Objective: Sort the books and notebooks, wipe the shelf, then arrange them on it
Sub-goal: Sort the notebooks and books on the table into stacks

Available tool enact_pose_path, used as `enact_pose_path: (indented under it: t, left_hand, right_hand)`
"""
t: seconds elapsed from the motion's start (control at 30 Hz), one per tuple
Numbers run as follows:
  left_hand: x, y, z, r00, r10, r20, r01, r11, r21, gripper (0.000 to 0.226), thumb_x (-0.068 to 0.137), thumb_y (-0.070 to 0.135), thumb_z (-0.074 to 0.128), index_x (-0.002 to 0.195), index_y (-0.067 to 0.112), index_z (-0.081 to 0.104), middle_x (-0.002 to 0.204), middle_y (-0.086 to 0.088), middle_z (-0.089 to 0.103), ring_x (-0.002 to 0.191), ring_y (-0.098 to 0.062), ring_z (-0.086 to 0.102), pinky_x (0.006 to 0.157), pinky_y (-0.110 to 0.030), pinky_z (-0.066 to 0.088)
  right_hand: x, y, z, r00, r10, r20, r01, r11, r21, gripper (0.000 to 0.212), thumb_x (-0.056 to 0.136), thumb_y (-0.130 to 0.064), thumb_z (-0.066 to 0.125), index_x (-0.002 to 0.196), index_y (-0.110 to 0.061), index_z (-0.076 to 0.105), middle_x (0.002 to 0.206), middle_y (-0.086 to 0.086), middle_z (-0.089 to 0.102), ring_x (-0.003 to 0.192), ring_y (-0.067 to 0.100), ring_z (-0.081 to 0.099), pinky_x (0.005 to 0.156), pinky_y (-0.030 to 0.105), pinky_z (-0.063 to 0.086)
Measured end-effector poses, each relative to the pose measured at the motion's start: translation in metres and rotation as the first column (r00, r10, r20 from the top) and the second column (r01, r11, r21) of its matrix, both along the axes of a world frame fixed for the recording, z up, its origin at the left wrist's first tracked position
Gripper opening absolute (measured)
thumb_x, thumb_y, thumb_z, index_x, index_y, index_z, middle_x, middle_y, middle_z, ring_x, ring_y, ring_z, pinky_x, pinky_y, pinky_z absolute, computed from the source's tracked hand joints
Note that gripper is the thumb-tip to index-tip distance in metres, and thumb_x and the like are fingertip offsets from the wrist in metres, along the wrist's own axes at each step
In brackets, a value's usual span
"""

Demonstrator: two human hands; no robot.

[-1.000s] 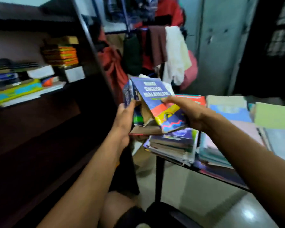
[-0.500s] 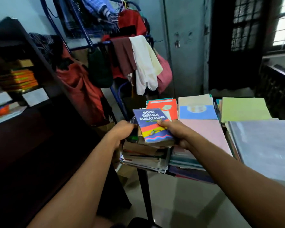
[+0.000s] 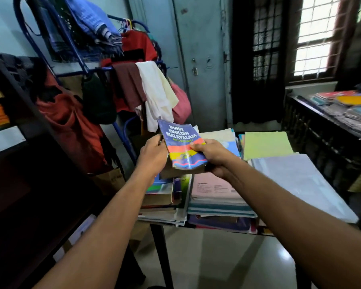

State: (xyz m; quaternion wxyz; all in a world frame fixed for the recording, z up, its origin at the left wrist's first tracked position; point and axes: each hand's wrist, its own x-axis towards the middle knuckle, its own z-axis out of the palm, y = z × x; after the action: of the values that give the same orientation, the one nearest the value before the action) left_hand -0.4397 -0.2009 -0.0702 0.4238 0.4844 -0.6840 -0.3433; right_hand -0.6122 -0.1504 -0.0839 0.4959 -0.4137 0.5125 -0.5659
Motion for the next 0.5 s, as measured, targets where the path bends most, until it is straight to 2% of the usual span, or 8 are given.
enact_pose_path:
  t: [0.07,0.17,0.23,0.27,0.33,0.4,0.43,0.5]
  left_hand:
    - [-0.019,0.008,0.003,0.999,-0.017,-0.028,0.016,0.999,-0.031,0.032,0.085,0.043,0.046,0.102,0.034,0.071,0.104,0.006,0.076,0.102,-0.025,0.07,0.092,-0.048,0.055]
    - [-0.046,0.023,-0.004,0.989,-0.043,-0.142,0.045,0.999,0.01,0.032,0.087,0.034,0.044,0.097,0.025,0.074,0.097,0.002,0.076,0.094,-0.027,0.069,0.082,-0.037,0.053]
    - [-0.066,0.038,-0.017,0.989,-0.081,-0.123,0.094,0.99,0.103,0.03,0.093,0.032,0.052,0.09,0.01,0.071,0.084,-0.002,0.069,0.08,-0.022,0.061,0.07,-0.031,0.05]
    - [-0.073,0.043,-0.025,0.993,-0.096,-0.069,0.105,0.985,0.14,0.036,0.09,0.041,0.057,0.09,0.007,0.068,0.08,-0.004,0.064,0.078,-0.02,0.058,0.07,-0.033,0.05]
    - [-0.084,0.048,-0.044,0.995,-0.096,0.01,0.094,0.986,0.138,0.059,0.067,0.06,0.063,0.098,0.01,0.067,0.088,0.001,0.069,0.084,-0.018,0.062,0.082,-0.043,0.055]
    - [-0.091,0.045,-0.053,0.989,-0.089,0.114,0.078,0.993,0.092,0.074,0.052,0.058,0.066,0.116,0.02,0.065,0.106,0.004,0.074,0.097,-0.018,0.069,0.09,-0.042,0.057]
    - [-0.092,0.045,-0.05,0.983,-0.082,0.161,0.071,0.995,0.073,0.075,0.052,0.053,0.068,0.12,0.023,0.063,0.111,0.004,0.074,0.1,-0.018,0.07,0.091,-0.041,0.056]
    - [-0.095,0.045,-0.042,0.982,-0.072,0.174,0.067,0.997,0.038,0.061,0.058,0.041,0.071,0.118,0.027,0.063,0.11,0.005,0.075,0.099,-0.018,0.071,0.09,-0.043,0.057]
  right_hand:
    - [-0.022,0.011,0.007,1.0,-0.018,0.017,0.018,1.0,0.0,0.013,0.1,-0.012,0.058,0.107,-0.009,0.068,0.091,0.008,0.075,0.064,0.015,0.071,0.055,0.025,0.056]
    - [-0.059,0.026,0.001,0.998,-0.067,-0.013,0.067,0.997,0.033,0.012,0.1,-0.014,0.059,0.103,-0.009,0.069,0.09,0.01,0.076,0.065,0.019,0.07,0.059,0.032,0.057]
    - [-0.074,0.037,-0.015,0.977,-0.108,-0.187,0.125,0.989,0.083,0.011,0.097,-0.014,0.06,0.097,-0.008,0.069,0.09,0.014,0.074,0.068,0.024,0.067,0.06,0.036,0.056]
    - [-0.078,0.038,-0.026,0.934,-0.125,-0.334,0.163,0.983,0.089,0.011,0.094,-0.015,0.062,0.092,-0.007,0.069,0.09,0.016,0.073,0.071,0.025,0.063,0.063,0.039,0.053]
    - [-0.084,0.037,-0.04,0.77,-0.129,-0.625,0.213,0.975,0.06,0.014,0.089,-0.021,0.063,0.083,-0.01,0.067,0.081,0.011,0.067,0.076,0.025,0.057,0.077,0.043,0.051]
    - [-0.09,0.038,-0.035,0.58,-0.083,-0.811,0.235,0.97,0.069,0.025,0.089,-0.036,0.058,0.091,-0.012,0.066,0.084,0.006,0.057,0.086,0.028,0.052,0.09,0.04,0.042]
    - [-0.093,0.039,-0.03,0.528,-0.081,-0.845,0.25,0.966,0.064,0.033,0.088,-0.041,0.056,0.096,-0.011,0.066,0.089,0.007,0.059,0.091,0.031,0.055,0.095,0.039,0.041]
    - [-0.102,0.042,-0.026,0.589,-0.095,-0.803,0.225,0.973,0.05,0.039,0.084,-0.042,0.058,0.099,-0.007,0.067,0.094,0.009,0.068,0.095,0.033,0.065,0.091,0.041,0.051]
